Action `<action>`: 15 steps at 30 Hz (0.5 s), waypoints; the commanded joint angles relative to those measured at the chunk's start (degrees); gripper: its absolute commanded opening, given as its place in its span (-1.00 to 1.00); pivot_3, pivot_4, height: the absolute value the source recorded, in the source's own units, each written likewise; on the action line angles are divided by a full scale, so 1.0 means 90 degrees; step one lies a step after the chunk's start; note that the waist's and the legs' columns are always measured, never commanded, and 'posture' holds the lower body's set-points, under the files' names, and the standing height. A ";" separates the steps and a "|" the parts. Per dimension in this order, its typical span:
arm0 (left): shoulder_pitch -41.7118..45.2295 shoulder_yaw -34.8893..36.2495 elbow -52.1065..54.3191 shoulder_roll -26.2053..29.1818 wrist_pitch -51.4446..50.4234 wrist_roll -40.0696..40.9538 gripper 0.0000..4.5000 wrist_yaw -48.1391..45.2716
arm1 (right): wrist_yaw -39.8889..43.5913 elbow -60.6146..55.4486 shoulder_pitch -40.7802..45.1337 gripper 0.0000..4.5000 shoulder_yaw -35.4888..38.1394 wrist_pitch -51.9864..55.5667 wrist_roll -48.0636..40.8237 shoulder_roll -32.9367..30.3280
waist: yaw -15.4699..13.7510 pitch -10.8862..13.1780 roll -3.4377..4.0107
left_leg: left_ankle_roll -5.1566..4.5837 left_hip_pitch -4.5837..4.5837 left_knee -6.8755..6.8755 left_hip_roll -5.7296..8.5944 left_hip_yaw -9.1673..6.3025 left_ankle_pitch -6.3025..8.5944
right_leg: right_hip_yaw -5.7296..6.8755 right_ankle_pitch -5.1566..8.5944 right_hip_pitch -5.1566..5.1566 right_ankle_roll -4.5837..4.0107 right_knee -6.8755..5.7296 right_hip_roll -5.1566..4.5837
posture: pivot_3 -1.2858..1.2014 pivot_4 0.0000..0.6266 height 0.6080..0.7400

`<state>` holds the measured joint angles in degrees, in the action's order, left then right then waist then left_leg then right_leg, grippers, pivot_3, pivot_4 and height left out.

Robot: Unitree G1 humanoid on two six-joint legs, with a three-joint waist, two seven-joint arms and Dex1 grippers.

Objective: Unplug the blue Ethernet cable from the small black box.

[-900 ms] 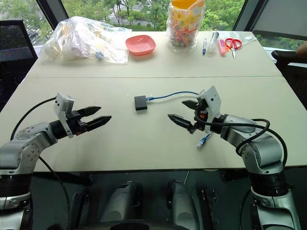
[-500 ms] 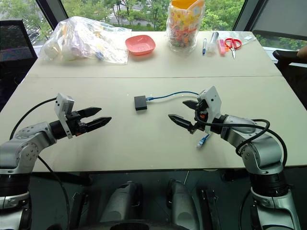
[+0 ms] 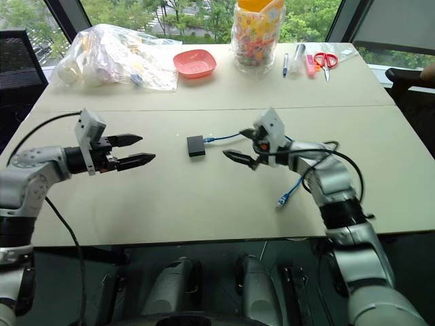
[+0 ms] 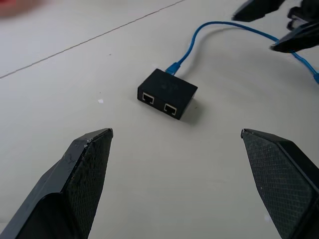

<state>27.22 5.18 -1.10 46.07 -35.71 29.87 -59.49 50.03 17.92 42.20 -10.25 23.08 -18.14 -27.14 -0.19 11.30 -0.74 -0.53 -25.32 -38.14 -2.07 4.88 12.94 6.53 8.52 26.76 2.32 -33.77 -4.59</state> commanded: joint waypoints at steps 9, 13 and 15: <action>-0.1020 0.0493 0.1219 -0.0306 -0.0168 0.0219 0.90 0.0590 | 0.0066 0.5796 0.2653 1.00 -0.0552 -0.3036 0.2071 0.1449 | 0.0127 0.0003 -0.0003 | 0.0000 0.0000 -0.0002 0.0013 -0.0002 -0.0003 | -0.0010 -0.0006 0.0008 0.0032 -0.0041 -0.0012 | 0.03 -0.52 1.00; -0.1384 0.0627 0.1619 -0.0440 -0.0261 0.0286 0.92 0.0957 | -0.0069 0.6408 0.2985 0.89 -0.0515 -0.3102 0.2474 0.1816 | 0.0153 0.0002 -0.0003 | 0.0008 0.0009 -0.0002 0.0011 -0.0004 -0.0008 | -0.0012 -0.0007 0.0007 0.0031 -0.0053 -0.0010 | 0.03 -0.52 1.00; -0.1552 0.0738 0.1790 -0.0458 -0.0330 0.0353 0.92 0.1101 | -0.0110 0.6520 0.3075 0.59 -0.0538 -0.3196 0.2677 0.1984 | 0.0168 0.0002 -0.0003 | 0.0012 0.0026 -0.0002 0.0008 -0.0004 -0.0010 | -0.0013 -0.0008 -0.0003 0.0030 -0.0058 -0.0008 | 0.03 -0.52 1.00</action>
<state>13.65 9.09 12.47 41.77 -38.48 31.97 -50.64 49.64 75.83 68.65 -14.88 -4.59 4.00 -10.59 1.32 11.32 -0.77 -0.42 -24.97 -38.15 -2.02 4.85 12.85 6.39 8.46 26.65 2.57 -34.31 -4.65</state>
